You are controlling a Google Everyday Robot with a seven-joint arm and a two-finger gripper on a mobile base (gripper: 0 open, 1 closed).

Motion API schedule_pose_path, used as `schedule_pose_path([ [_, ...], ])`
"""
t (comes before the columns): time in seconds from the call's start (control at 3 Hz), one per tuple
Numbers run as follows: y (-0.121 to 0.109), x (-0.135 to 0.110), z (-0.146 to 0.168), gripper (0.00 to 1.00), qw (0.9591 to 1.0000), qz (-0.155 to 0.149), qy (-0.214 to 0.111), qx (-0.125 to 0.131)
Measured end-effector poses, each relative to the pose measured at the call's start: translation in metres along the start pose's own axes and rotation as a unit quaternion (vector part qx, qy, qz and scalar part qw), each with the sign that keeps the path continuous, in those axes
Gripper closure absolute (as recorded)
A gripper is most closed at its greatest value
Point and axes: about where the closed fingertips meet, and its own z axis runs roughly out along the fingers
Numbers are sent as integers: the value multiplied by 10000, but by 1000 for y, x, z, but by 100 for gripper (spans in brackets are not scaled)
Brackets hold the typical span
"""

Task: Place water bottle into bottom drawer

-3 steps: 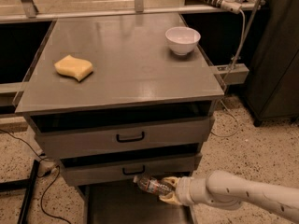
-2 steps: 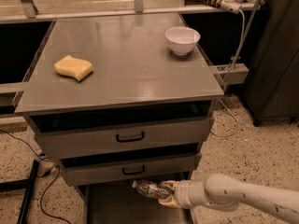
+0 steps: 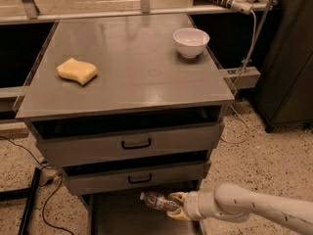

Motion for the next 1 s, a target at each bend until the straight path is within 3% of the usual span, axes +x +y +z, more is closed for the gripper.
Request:
schedule_pose_path([
  [0.67, 3, 4, 12, 100, 9999, 21, 98, -51],
  [1.0, 5, 23, 38, 100, 9995, 104, 261, -105],
])
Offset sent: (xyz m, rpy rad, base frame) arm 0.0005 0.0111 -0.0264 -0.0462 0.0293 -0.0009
